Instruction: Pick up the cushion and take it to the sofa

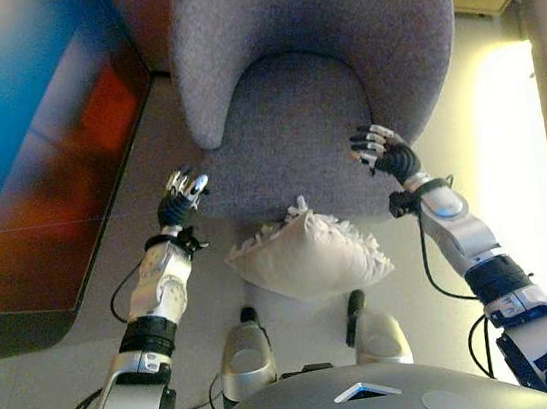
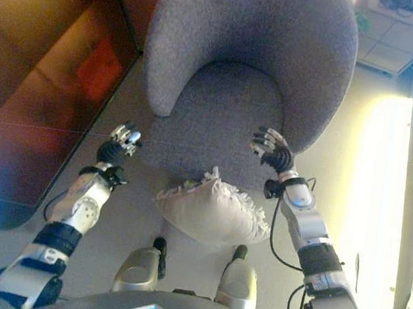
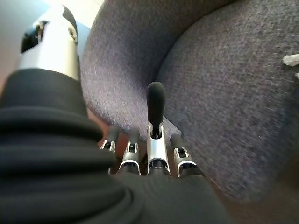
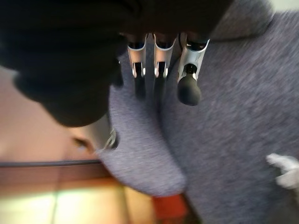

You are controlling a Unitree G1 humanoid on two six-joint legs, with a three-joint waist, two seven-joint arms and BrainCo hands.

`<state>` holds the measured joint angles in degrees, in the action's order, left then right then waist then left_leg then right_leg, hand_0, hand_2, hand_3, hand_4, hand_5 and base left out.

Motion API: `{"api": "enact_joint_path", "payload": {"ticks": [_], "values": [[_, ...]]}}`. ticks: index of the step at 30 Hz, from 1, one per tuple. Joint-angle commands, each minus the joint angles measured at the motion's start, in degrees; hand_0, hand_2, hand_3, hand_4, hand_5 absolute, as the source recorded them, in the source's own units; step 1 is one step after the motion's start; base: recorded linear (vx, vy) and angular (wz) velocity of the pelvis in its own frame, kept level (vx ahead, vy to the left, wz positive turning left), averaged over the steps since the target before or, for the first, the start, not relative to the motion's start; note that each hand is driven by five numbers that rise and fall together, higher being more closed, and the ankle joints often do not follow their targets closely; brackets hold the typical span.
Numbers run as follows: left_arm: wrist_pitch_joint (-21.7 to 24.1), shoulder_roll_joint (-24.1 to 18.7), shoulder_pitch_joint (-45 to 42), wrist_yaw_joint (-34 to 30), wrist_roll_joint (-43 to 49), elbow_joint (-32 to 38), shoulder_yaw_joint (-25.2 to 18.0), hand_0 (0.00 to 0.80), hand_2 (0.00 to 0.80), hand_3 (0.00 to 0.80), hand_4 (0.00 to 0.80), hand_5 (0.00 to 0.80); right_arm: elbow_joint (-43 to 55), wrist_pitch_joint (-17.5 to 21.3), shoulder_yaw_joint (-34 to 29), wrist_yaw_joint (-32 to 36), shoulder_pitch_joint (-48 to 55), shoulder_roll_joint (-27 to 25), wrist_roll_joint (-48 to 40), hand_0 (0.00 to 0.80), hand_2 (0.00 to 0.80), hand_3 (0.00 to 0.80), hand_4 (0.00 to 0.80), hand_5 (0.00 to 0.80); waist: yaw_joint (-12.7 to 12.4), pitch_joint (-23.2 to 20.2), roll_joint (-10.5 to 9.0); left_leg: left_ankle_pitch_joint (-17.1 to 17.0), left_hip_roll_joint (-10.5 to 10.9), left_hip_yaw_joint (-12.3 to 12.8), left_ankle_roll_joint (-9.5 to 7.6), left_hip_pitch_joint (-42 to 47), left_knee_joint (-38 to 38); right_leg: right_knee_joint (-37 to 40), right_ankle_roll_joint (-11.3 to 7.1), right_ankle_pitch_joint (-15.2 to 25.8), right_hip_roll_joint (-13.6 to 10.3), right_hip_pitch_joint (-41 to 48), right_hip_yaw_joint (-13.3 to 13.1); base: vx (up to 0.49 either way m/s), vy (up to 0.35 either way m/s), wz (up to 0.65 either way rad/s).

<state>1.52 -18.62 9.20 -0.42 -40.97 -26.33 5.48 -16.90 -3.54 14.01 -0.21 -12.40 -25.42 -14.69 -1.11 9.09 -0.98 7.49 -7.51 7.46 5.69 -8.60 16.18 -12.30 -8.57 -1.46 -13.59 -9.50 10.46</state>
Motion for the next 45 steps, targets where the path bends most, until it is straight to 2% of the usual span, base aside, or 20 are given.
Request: {"api": "enact_joint_path", "payload": {"ticks": [1,5,9,16,21,25,26,35,39,45], "values": [[0.8,-1.0,1.3,-1.8,4.0,0.9,0.4,0.000,0.000,0.000,0.000,0.000,2.0,0.0,-0.8,-1.2,1.2,-0.1,4.4,0.000,0.000,0.000,0.000,0.000,-1.8,-1.9,-1.35,-4.0,0.4,-2.0,-0.50,-4.7,-0.2,-0.2,-2.29,0.3,-3.2,1.6,0.3,-0.035,-0.018,0.01],[1.9,-2.2,3.9,-0.4,6.9,0.1,2.5,0.000,0.000,0.000,0.000,0.000,-0.9,-0.9,1.3,-4.0,-1.8,-0.7,4.7,0.000,0.000,0.000,0.000,0.000,-1.9,0.7,-1.38,-3.6,0.3,-2.9,-0.20,-7.6,2.0,-1.1,-2.31,0.3,-3.6,-0.1,0.0,-0.116,-0.021,0.01],[4.6,-4.0,10.6,3.2,6.8,-3.0,6.1,0.000,0.000,0.000,0.000,0.000,-4.8,-1.5,4.3,-7.5,-9.1,-1.3,2.7,0.000,0.000,0.000,0.000,0.000,-1.4,5.1,-1.03,-2.9,0.5,-4.4,0.24,-14.6,6.6,-5.1,-1.97,0.2,-4.2,-6.8,-1.3,-0.281,0.004,0.05],[9.6,-4.4,18.9,8.2,7.7,-6.8,9.7,0.000,0.000,0.000,0.000,0.000,-10.8,-0.5,8.5,-11.4,-19.5,-1.4,0.4,0.000,0.000,0.000,0.000,0.000,-0.2,11.4,0.51,-2.8,1.0,-4.2,0.23,-25.1,11.9,-12.8,-1.18,-0.3,-4.4,-19.4,-3.4,-0.281,0.076,-0.03],[10.9,-5.5,22.8,9.5,8.1,-9.8,10.7,0.000,0.000,0.000,0.000,0.000,-13.6,-0.4,10.3,-9.8,-23.9,-3.2,-0.3,0.000,0.000,0.000,0.000,0.000,0.9,14.8,1.97,-0.5,-1.0,-3.6,0.27,-32.6,18.6,-22.3,-0.09,-2.7,-4.4,-29.0,-5.4,-0.161,0.064,-0.07],[11.9,-6.3,24.3,10.1,11.6,-10.5,11.4,0.000,0.000,0.000,0.000,0.000,-14.1,-1.0,11.5,-8.0,-25.4,-4.9,2.8,0.000,0.000,0.000,0.000,0.000,1.5,16.2,2.67,0.2,-1.6,-3.9,0.23,-37.2,22.1,-26.4,0.16,-3.3,-4.5,-34.3,-6.5,-0.093,0.028,-0.04],[12.1,-7.0,24.6,10.3,13.1,-10.4,12.0,0.000,0.000,0.000,0.000,0.000,-14.1,-1.2,12.0,-7.5,-26.0,-5.7,3.4,0.000,0.000,0.000,0.000,0.000,1.5,16.6,2.95,2.2,-2.0,-4.1,0.70,-37.8,23.8,-28.6,-0.21,-5.2,-4.4,-35.4,-7.0,0.000,0.000,0.00],[12.6,-10.2,25.6,10.1,17.2,-8.5,13.6,0.000,0.000,0.000,0.000,0.000,-13.0,-2.8,12.9,-4.5,-27.1,-10.2,6.0,0.000,0.000,0.000,0.000,0.000,2.7,18.7,4.50,3.5,-2.7,-4.2,0.81,-44.9,29.7,-36.0,0.25,-6.9,-4.1,-43.4,-9.0,-0.043,0.026,-0.04],[11.9,-12.3,27.3,10.7,21.7,-9.1,15.6,0.000,0.000,0.000,0.000,0.000,-13.8,-2.8,13.2,-4.5,-28.0,-11.5,6.7,0.000,0.000,0.000,0.000,0.000,3.0,19.1,4.81,3.5,-2.7,-4.1,0.95,-46.0,30.4,-37.1,0.32,-6.9,-3.9,-44.9,-9.3,0.000,0.000,0.00],[12.9,-12.7,29.5,11.1,19.3,-10.2,16.2,0.000,0.000,0.000,0.000,0.000,-15.1,-2.1,14.2,-6.1,-31.0,-12.2,9.1,0.000,0.000,0.000,0.000,0.000,3.3,19.6,5.34,3.2,-2.2,-4.0,0.96,-47.0,30.6,-37.5,0.35,-6.8,-3.5,-46.1,-9.8,-0.002,0.010,0.00]]}}
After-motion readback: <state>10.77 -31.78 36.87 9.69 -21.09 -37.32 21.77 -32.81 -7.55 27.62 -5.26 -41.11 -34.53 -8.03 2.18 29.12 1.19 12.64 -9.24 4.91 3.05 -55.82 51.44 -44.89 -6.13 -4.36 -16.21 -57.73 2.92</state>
